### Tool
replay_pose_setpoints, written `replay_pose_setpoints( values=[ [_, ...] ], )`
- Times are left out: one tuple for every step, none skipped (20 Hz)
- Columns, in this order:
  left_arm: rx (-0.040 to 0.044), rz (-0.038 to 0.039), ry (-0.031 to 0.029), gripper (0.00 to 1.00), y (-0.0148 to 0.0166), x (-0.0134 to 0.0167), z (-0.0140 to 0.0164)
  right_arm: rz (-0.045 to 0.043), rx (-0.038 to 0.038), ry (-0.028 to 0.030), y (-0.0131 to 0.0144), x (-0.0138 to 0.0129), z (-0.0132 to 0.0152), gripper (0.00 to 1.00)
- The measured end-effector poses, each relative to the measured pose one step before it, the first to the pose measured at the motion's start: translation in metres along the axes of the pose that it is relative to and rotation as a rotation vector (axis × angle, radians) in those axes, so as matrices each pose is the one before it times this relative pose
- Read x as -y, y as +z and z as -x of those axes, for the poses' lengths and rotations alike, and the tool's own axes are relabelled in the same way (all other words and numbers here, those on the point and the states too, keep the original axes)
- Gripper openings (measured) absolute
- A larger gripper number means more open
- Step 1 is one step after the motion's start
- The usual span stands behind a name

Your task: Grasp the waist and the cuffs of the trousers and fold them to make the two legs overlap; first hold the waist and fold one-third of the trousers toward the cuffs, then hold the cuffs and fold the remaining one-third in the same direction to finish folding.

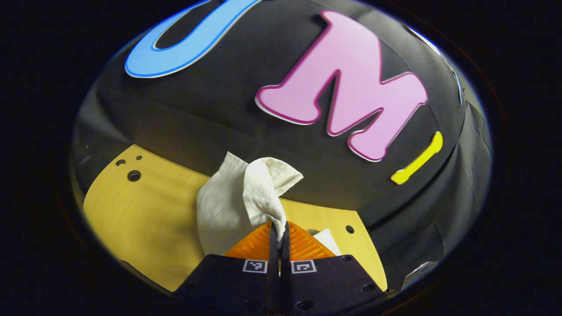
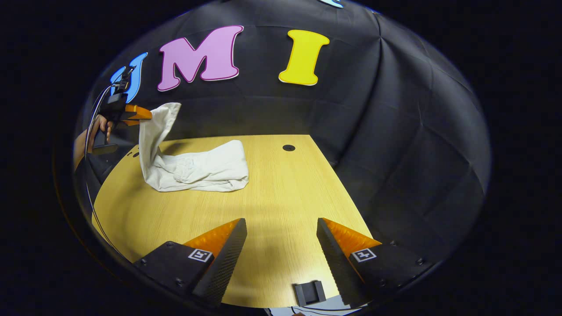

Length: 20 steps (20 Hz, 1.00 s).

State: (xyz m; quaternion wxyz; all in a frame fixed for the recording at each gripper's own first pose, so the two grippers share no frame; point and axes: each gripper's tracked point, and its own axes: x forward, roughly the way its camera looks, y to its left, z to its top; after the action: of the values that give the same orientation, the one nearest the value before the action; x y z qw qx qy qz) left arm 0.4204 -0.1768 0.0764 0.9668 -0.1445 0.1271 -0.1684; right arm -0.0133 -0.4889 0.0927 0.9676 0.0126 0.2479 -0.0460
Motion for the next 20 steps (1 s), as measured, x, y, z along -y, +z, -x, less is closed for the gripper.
replay_pose_setpoints(
  values=[
    [-0.00668, -0.01118, -0.01404, 0.05, -0.00263, 0.01565, -0.00417, -0.00521, 0.00501, 0.00051, 0.00193, 0.00346, -0.00261, 0.99],
    [-0.00779, -0.00598, -0.01733, 0.05, -0.00428, 0.01442, -0.00666, -0.00605, 0.00353, 0.00101, 0.00113, 0.00409, -0.00282, 0.99],
    [-0.00801, -0.00404, -0.01419, 0.05, -0.00437, 0.01389, -0.00643, -0.00723, 0.00092, -0.0006, 0.00104, 0.0038, -0.00227, 0.99],
    [-0.00943, -0.0043, -0.01253, 0.05, -0.00624, 0.01345, -0.00924, -0.00699, 0.00052, -0.00073, -0.00003, 0.00384, -0.00293, 0.98],
    [-0.01059, -0.00303, -0.0121, 0.05, -0.00633, 0.0126, -0.00833, -0.00554, 0.00198, -0.00268, 0.00133, 0.00405, -0.00177, 0.98],
    [-0.01397, -0.00505, -0.00935, 0.05, -0.00855, 0.01274, -0.01034, -0.0041, 0.00039, -0.00102, 0.00056, 0.00468, -0.00134, 0.99],
    [-0.01955, -0.00556, -0.00673, 0.05, -0.00889, 0.00786, -0.00967, -0.00405, -0.00179, -0.00104, -0.00002, 0.00417, -0.00079, 0.99],
    [-0.02803, -0.00285, -0.00533, 0.05, -0.0126, 0.00835, -0.01036, -0.00405, -0.00416, 0.00272, -0.00133, 0.00429, -0.00079, 0.99],
    [-0.01996, 0.00227, -0.0028, 0.05, -0.01005, 0.00806, -0.00988, -0.00129, -0.00173, 0.00245, -0.00047, 0.00346, 0.00004, 0.99],
    [-0.01222, 0.0063, -0.0026, 0.06, -0.00787, 0.00269, -0.00759, 0.00326, -0.00114, -0.00193, -0.00108, 0.00503, -0.00106, 0.98],
    [-0.0085, 0.00763, -0.00341, 0.05, -0.00814, 0.00386, -0.00578, 0.00149, -0.00188, -0.00332, -0.00109, 0.00353, -0.00049, 0.98],
    [-0.0119, 0.00488, -0.00057, 0.05, -0.00958, 0.00794, -0.00803, -0.00392, -0.00258, -0.00204, -0.0019, 0.00317, 0.0009, 0.98],
    [-0.01535, 0.00304, 0.00646, 0.05, -0.00925, 0.00551, -0.00439, -0.00901, -0.00283, -0.00262, -0.00103, 0.00257, 0.00015, 0.98],
    [-0.01773, -0.00414, 0.00584, 0.05, -0.00858, 0.00292, -0.00615, -0.01104, -0.00244, -0.00156, -0.00164, 0.00195, -0.00008, 0.98],
    [-0.01618, -0.01379, 0.01155, 0.05, -0.00882, 0.00323, -0.00473, -0.01014, -0.00145, 0.00044, -0.0011, 0.00006, 0.00029, 0.98],
    [-0.01126, -0.02041, 0.01722, 0.05, -0.00672, 0.00089, -0.00495, -0.00626, -0.00222, 0.00013, -0.00214, 0.00022, 0.00116, 0.98],
    [-0.01171, -0.021, 0.01747, 0.05, -0.00476, -0.00164, -0.00408, -0.00432, -0.00321, 0.00082, -0.00239, -0.00041, -0.00007, 0.98],
    [-0.01457, -0.01801, 0.00662, 0.07, -0.0049, 0.001, -0.00288, -0.00376, -0.00265, 0.0037, -0.00297, -0.00164, 0.00106, 0.98],
    [-0.01411, -0.01445, -0.00295, 0.1, -0.00345, 0.00065, -0.00094, -0.0029, -0.00374, 0.00279, -0.00257, -0.00159, 0.00077, 0.98],
    [-0.01233, -0.01284, -0.00028, 0.12, 0.00138, -0.00121, -0.00015, -0.00434, -0.00119, 0.0014, -0.00229, -0.00108, 0.00198, 0.98]
  ],
)
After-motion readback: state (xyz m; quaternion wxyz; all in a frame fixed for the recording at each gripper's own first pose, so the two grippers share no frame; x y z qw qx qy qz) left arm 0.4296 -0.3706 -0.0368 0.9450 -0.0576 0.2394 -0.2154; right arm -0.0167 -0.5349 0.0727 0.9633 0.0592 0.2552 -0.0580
